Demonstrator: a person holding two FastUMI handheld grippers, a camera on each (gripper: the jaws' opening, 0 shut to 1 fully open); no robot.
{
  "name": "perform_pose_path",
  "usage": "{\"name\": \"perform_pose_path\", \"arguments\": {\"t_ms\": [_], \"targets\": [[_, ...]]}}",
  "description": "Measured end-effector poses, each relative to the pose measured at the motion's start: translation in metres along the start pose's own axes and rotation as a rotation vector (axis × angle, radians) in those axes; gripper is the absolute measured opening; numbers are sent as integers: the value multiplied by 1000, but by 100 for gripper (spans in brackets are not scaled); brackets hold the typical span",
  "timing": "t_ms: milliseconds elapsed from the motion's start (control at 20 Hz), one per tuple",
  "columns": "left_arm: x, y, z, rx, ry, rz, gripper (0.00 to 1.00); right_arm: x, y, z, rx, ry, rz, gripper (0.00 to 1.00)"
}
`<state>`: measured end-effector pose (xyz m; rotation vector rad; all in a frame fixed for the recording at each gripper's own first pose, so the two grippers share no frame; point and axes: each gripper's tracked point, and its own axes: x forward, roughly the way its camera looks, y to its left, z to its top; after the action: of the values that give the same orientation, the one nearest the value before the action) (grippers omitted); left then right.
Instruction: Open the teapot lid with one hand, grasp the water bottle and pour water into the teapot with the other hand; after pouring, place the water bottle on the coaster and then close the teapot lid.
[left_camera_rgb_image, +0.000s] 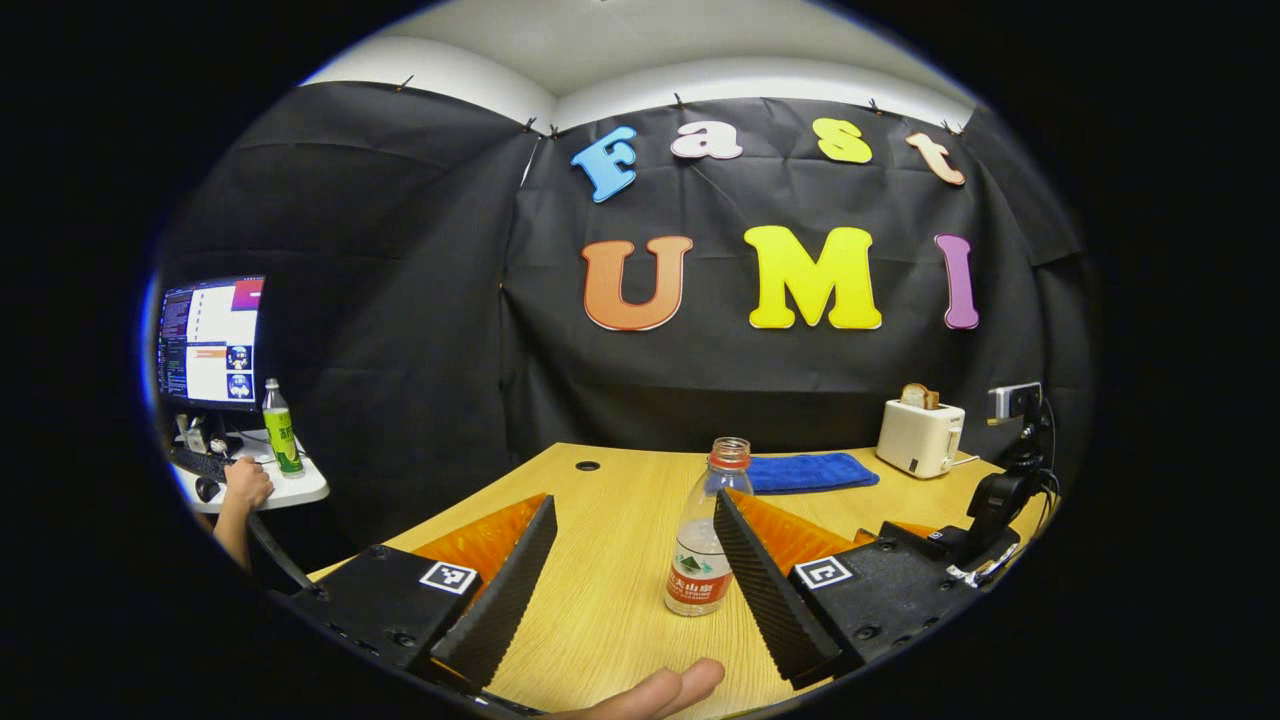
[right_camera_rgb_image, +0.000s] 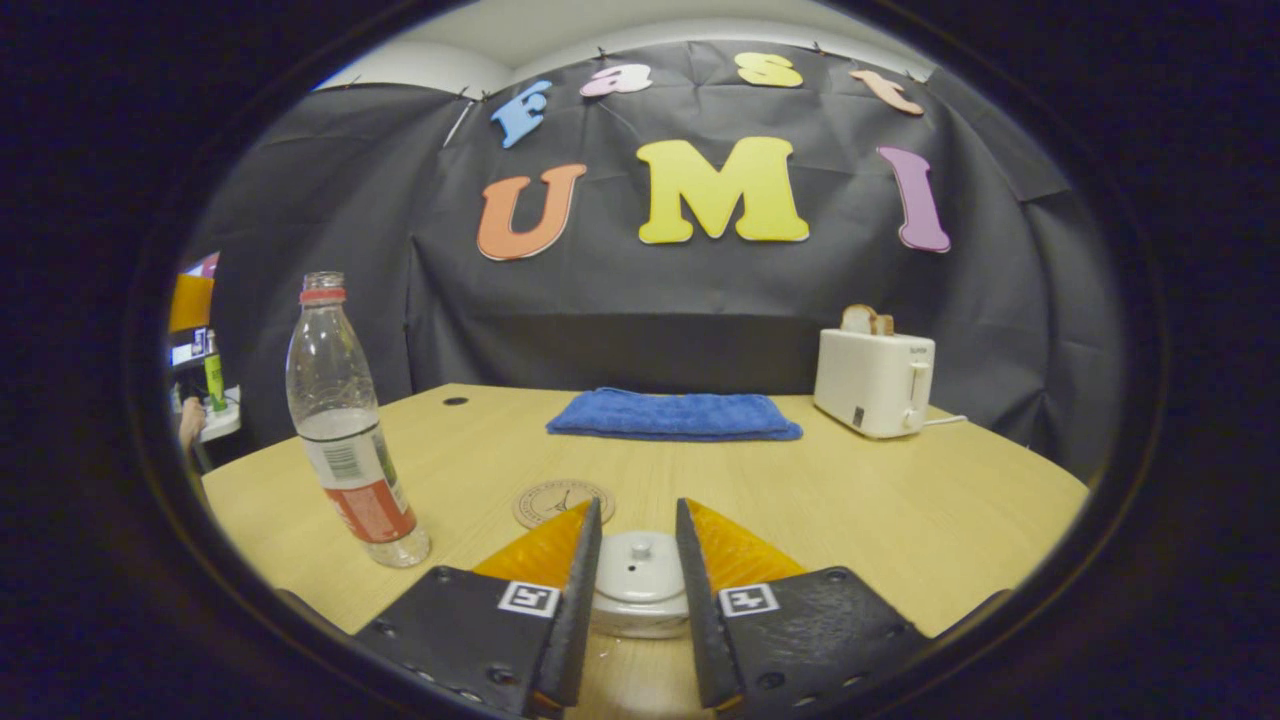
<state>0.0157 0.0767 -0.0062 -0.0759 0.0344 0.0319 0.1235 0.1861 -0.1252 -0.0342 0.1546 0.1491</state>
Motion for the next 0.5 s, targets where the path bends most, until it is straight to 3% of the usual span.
{"name": "perform_pose_path", "arguments": {"t_ms": [50,100,200,350,500], "targets": [[-1,-2,0,1,0,-4,99,2,0,-2,-1,2,3,33],[-2,-4,0,1,-1,-7,99,2,-1,-1,-1,-4,4,33],[-1,-5,0,7,-6,-15,99,4,-4,-2,9,4,-1,9],[2,-7,-4,11,1,-26,99,4,-4,-1,0,0,10,2],[6,-11,-9,2,9,-45,99,2,-3,4,-5,-17,-4,2]]}}
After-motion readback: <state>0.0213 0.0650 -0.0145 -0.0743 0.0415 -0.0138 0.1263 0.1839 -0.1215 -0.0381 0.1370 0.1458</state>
